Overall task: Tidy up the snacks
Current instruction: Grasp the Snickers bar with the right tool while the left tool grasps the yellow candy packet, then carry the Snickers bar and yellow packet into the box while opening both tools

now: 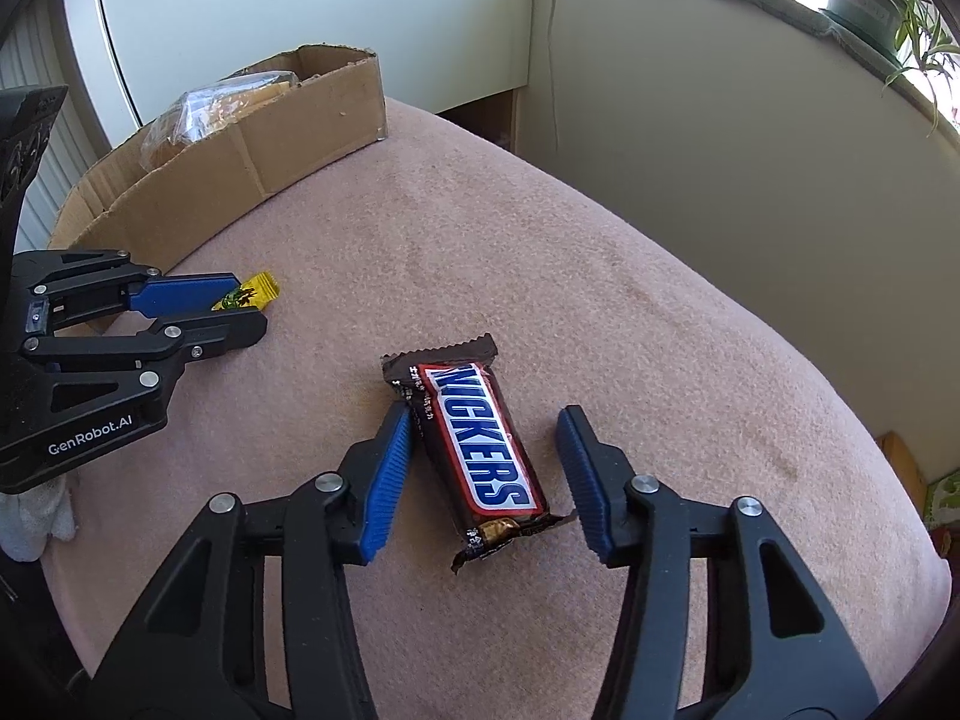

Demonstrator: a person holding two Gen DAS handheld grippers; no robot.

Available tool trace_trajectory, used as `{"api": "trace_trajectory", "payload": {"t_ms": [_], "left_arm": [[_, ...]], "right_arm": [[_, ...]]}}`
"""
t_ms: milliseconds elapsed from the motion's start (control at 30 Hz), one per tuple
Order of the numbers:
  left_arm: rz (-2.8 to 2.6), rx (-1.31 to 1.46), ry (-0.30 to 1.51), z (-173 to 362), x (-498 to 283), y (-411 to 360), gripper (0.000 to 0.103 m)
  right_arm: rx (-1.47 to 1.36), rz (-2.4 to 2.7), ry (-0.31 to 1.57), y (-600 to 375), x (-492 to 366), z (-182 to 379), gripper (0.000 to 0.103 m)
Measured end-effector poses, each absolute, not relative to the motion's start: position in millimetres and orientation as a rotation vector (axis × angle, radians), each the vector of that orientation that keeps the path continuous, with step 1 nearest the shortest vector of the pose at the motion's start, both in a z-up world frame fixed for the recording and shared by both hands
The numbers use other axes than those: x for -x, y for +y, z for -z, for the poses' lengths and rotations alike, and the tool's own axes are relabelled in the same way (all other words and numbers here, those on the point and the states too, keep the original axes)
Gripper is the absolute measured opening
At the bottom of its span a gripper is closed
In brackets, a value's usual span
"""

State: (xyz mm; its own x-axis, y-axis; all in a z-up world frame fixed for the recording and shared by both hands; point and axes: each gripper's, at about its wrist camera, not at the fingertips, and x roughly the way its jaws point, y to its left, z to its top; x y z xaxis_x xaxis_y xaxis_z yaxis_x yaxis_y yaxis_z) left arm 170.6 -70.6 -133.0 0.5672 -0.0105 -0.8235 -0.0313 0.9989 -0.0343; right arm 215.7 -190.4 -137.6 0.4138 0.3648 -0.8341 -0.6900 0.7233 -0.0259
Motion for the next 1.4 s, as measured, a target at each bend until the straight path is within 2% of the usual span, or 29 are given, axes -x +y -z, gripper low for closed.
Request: {"api": "trace_trajectory", "payload": {"t_ms": [33,100,667,1400], "left_arm": [[-0.006,0.051,0.968,132.3,-169.8,-66.8,0.023],[0.004,0.056,0.968,134.4,-176.6,-57.1,0.023],[0.117,0.087,0.898,92.3,-131.6,-50.3,0.023],[0.075,0.126,0.784,52.9,-96.7,47.3,0.023]], "right_arm": [[0.398,-0.677,0.929,-190.1,-214.8,137.0,0.035],[0.394,-0.661,0.932,-189.7,-213.2,136.2,0.030],[0.328,-0.584,0.927,-183.9,-178.5,111.1,0.030],[0.305,-0.640,0.855,-84.8,-137.0,64.5,0.030]]}}
